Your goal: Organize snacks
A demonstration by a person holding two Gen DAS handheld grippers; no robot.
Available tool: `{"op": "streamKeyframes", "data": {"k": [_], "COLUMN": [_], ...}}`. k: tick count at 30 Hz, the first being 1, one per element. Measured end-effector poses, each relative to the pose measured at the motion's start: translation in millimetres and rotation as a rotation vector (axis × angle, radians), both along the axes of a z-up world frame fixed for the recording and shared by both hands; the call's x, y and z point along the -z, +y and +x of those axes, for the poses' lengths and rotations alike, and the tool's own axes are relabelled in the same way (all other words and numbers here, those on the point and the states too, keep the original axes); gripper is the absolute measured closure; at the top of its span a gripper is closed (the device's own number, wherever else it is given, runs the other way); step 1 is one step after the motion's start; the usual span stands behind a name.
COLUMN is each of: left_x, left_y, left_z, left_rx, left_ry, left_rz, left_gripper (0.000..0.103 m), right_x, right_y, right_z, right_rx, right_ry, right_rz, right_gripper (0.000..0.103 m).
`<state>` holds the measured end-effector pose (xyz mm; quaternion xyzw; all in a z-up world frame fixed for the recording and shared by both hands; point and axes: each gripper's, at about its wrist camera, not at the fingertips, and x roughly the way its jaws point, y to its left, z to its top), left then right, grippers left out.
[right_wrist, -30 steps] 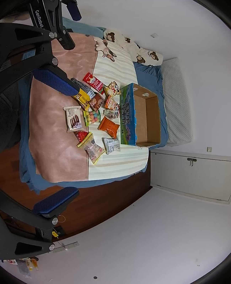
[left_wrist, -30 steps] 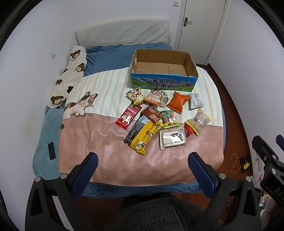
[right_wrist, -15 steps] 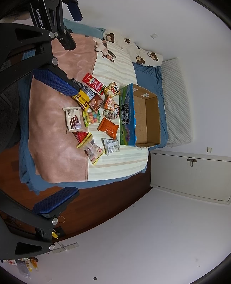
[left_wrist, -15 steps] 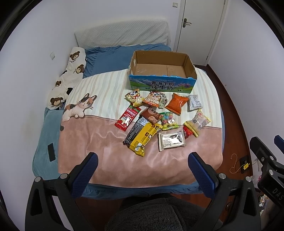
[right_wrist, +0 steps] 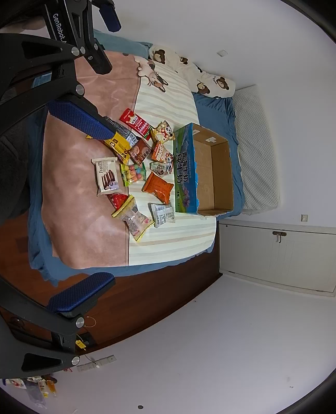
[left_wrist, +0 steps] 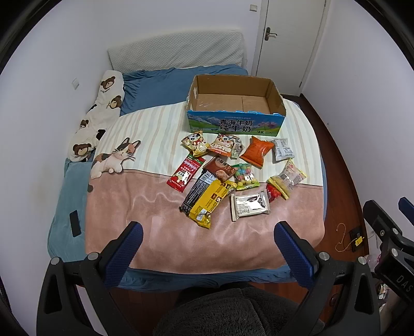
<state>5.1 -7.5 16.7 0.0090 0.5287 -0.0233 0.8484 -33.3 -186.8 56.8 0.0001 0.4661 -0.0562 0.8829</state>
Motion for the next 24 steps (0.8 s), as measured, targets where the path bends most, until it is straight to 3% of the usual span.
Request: {"op": "streamKeyframes", "data": {"k": [24], "left_x": [-2.4], "left_y": [-0.7], "left_z": [-1.4], "left_rx": [0.004], "left_ry": [-0.014], "left_rz": [0.002], "left_gripper": [0.0], "right_x": [-1.9], "right_y": [2.7], "right_z": [-7.5], "right_rx": [-0.008], "right_ry": [-0.011], "right_rz": [0.015], "right_gripper": [0.0]}}
